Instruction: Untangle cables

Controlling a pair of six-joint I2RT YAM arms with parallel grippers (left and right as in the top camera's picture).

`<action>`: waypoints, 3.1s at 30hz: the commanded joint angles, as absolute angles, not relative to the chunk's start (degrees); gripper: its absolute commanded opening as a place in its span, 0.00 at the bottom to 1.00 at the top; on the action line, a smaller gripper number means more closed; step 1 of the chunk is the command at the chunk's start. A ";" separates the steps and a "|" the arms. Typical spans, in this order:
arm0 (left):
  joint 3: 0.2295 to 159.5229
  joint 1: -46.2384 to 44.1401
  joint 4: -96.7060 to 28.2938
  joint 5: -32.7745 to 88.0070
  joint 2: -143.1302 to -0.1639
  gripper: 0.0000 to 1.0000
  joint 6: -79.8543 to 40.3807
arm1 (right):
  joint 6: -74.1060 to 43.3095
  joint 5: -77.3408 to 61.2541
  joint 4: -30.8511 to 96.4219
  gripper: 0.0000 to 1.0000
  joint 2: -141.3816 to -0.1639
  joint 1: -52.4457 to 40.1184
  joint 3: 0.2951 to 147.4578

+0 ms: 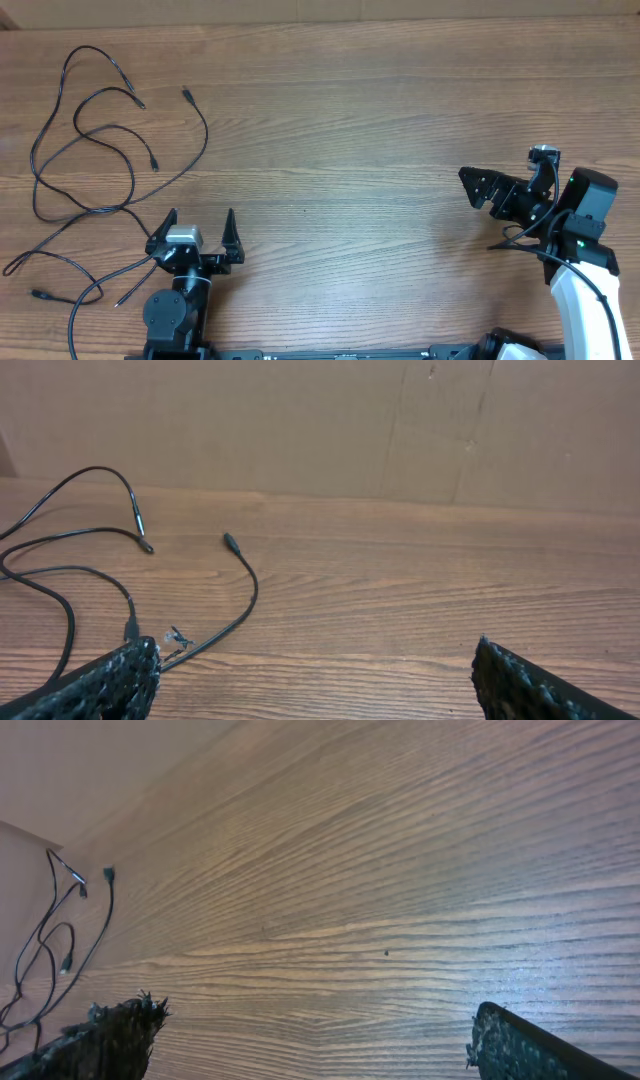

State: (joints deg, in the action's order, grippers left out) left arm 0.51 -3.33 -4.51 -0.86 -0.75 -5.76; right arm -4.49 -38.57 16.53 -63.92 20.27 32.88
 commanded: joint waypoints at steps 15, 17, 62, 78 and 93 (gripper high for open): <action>0.27 -2.92 -4.45 -0.43 -0.25 1.00 -4.89 | -4.45 -23.05 14.00 1.00 -41.69 13.17 28.99; 0.27 -2.92 -4.45 -0.43 -0.25 1.00 -4.89 | -4.49 -23.16 10.31 1.00 -38.63 11.77 26.70; 0.27 -2.92 -4.45 -0.43 -0.25 1.00 -4.89 | -3.99 -2.79 4.78 1.00 -0.12 -7.29 0.43; 0.27 -2.92 -4.45 -0.40 -0.25 1.00 -4.89 | 3.86 -6.85 4.40 1.00 -0.12 -7.29 0.43; 0.27 -2.92 -4.45 -0.43 -0.25 1.00 -4.89 | 3.05 -7.57 4.21 1.00 -0.12 -7.29 0.45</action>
State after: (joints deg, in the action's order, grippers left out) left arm 0.51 -3.33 -4.51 -0.71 -0.75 -5.74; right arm 3.64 -7.64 4.56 -0.69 -6.90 1.04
